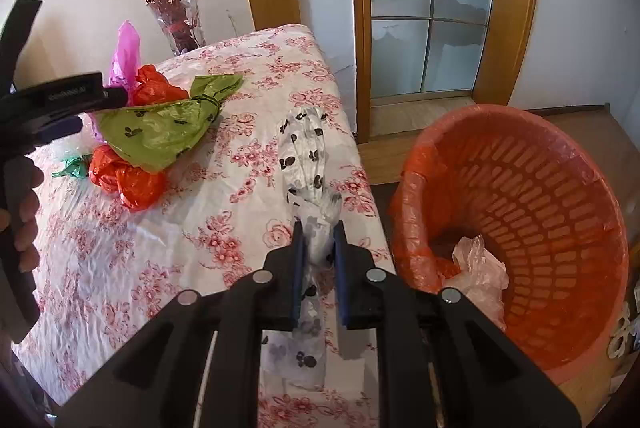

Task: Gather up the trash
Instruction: 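Grasp the black-and-white patterned bag with the right tool while the left tool grasps the pink bag, then carry the patterned and pink bags toward the red basket, then open both tools over the red basket to drop the patterned and pink bags, then grasp the green paw-print bag with the right tool while the left tool grasps the orange bag, then carry the green and orange bags over the red basket and open both tools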

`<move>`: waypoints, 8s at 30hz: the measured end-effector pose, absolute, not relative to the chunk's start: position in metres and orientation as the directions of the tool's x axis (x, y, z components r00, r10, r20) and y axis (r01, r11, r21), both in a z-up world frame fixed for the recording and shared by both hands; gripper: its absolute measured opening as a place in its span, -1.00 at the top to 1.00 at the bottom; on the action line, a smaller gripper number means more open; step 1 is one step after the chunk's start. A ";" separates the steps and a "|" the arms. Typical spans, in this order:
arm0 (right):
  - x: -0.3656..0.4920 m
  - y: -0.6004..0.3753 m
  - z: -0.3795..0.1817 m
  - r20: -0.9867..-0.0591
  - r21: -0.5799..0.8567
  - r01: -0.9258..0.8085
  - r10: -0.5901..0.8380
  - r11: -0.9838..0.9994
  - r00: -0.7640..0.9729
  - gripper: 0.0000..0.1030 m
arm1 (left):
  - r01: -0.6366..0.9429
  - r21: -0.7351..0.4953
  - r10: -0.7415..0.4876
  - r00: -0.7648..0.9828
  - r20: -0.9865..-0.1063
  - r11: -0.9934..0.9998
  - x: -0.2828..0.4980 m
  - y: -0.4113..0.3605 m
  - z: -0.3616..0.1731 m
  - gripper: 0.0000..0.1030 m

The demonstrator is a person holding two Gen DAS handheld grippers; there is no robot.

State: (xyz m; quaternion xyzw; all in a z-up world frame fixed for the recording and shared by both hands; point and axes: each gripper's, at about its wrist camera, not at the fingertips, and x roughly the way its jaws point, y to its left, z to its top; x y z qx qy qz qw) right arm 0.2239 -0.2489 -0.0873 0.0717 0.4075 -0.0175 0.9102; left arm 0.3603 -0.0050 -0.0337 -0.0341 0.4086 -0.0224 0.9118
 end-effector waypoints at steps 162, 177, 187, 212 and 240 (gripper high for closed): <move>0.322 -0.175 -0.085 -0.774 0.116 -0.034 0.112 0.993 0.624 0.54 | -0.095 -0.234 -0.104 0.696 -0.711 0.968 0.250 0.151 -0.057 -0.75; 0.279 -0.219 -0.080 -0.752 0.148 0.006 0.109 0.989 0.651 0.65 | 0.037 -0.251 -0.203 0.708 -0.677 0.967 0.268 0.080 -0.030 -0.75; 0.249 -0.262 -0.062 -0.717 0.201 0.039 0.120 0.979 0.687 0.65 | 0.084 -0.198 -0.202 0.674 -0.710 0.977 0.354 -0.024 -0.019 -0.75; 0.232 -0.290 -0.057 -0.697 0.244 0.074 0.122 0.967 0.707 0.64 | 0.141 -0.208 -0.250 0.634 -0.732 0.968 0.367 -0.046 -0.028 0.19; 0.154 -0.396 -0.021 -0.625 0.244 0.263 -0.056 0.933 0.779 0.64 | 0.505 -0.250 -0.527 0.537 -0.659 0.826 0.259 -0.185 0.003 0.19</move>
